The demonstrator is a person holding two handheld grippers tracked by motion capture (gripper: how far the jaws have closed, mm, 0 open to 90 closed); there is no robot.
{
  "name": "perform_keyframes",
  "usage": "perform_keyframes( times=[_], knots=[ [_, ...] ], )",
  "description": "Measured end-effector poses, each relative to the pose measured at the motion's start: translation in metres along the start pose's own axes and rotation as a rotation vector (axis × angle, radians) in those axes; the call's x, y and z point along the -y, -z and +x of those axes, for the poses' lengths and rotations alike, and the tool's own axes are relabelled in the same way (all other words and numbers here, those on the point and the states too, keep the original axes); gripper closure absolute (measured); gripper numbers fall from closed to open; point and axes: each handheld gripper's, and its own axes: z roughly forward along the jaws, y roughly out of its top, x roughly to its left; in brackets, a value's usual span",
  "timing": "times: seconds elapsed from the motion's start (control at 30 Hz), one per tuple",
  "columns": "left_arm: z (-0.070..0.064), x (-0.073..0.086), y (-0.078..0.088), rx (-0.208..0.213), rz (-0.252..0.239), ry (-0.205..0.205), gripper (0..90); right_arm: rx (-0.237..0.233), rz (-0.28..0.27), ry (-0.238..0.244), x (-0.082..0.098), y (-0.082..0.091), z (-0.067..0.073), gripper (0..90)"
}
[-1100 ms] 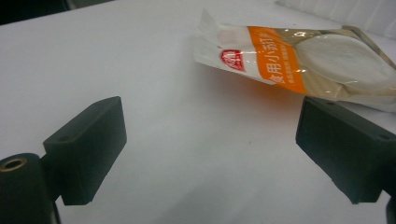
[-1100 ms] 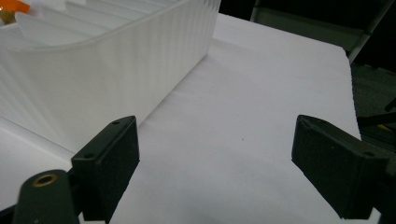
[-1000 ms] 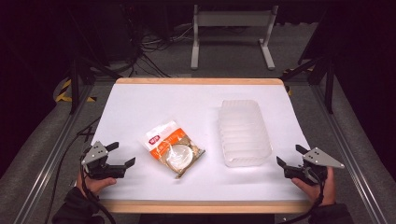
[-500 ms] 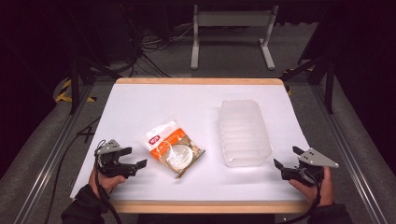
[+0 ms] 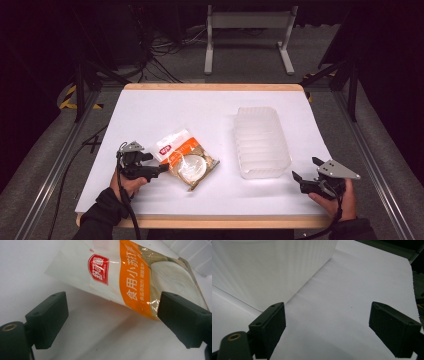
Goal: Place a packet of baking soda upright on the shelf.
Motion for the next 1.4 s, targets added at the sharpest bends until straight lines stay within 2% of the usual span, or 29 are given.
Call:
perform_keyframes(
  times=[0.03,0.1,0.17,0.33,0.4,0.47,0.53,0.57,0.6,0.7,0.77,0.83,1.0,1.1,1.13,1.17,1.23,1.3,1.4],
  knots=[
    [0.0,-0.001,-0.002,0.005,0.004,0.01,11.1,0.0,0.003,0.007,0.0,0.0,0.001,14.7],
    [0.0,-0.004,-0.005,0.008,0.009,0.001,11.5,-0.003,0.006,0.018,0.0,-0.001,0.001,14.6],
    [0.0,-0.007,-0.009,0.034,0.009,0.01,12.4,-0.002,0.01,0.024,0.0,-0.002,0.002,14.5],
    [-0.006,-0.016,-0.021,0.049,0.039,-0.016,14.5,-0.006,0.007,0.019,0.0,-0.001,0.002,14.5],
    [-0.01,-0.019,-0.028,0.058,0.054,-0.011,15.9,-0.006,0.004,0.018,-0.001,-0.001,0.002,14.5],
    [-0.012,-0.024,-0.033,0.06,0.058,-0.03,18.0,-0.009,0.004,0.02,-0.001,-0.001,0.002,14.5],
    [-0.012,-0.026,-0.035,0.078,0.05,-0.019,24.4,-0.012,0.005,0.02,-0.001,-0.001,0.002,14.6],
    [-0.01,-0.028,-0.036,0.069,0.05,-0.03,27.8,-0.012,0.006,0.02,-0.001,-0.001,0.002,14.6],
    [-0.011,-0.028,-0.036,0.075,0.048,-0.031,35.8,-0.012,0.007,0.019,-0.001,-0.001,0.002,14.6],
    [-0.012,-0.029,-0.037,0.088,0.05,-0.069,56.5,-0.015,0.006,0.014,0.0,-0.001,0.001,14.7],
    [-0.014,-0.03,-0.035,0.082,0.041,-0.095,72.8,-0.014,0.01,0.014,0.0,-0.001,0.002,14.9],
    [-0.017,-0.032,-0.032,0.089,0.023,-0.12,80.2,-0.018,0.013,0.017,0.0,-0.002,0.002,15.0],
    [-0.03,-0.036,-0.02,0.119,-0.057,-0.166,89.4,-0.017,0.016,0.018,0.0,-0.002,0.002,15.2],
    [-0.041,-0.038,-0.014,0.138,-0.104,-0.205,89.9,-0.016,0.018,0.005,0.0,-0.001,0.001,15.2],
    [-0.045,-0.04,-0.012,0.139,-0.115,-0.234,89.9,-0.013,0.018,0.003,-0.001,-0.001,0.001,15.2],
    [-0.045,-0.04,-0.012,0.139,-0.115,-0.234,89.9,-0.013,0.018,0.003,-0.001,-0.001,0.001,15.2],
    [-0.056,-0.043,-0.008,0.154,-0.146,-0.275,90.0,-0.013,0.011,0.002,-0.001,0.0,0.002,15.2],
    [-0.063,-0.046,-0.006,0.168,-0.163,-0.284,90.0,-0.014,0.01,-0.001,-0.002,0.001,0.002,15.2],
    [-0.073,-0.049,-0.005,0.167,-0.193,-0.321,90.0,-0.016,0.008,-0.001,-0.002,0.001,0.002,15.2]
  ],
)
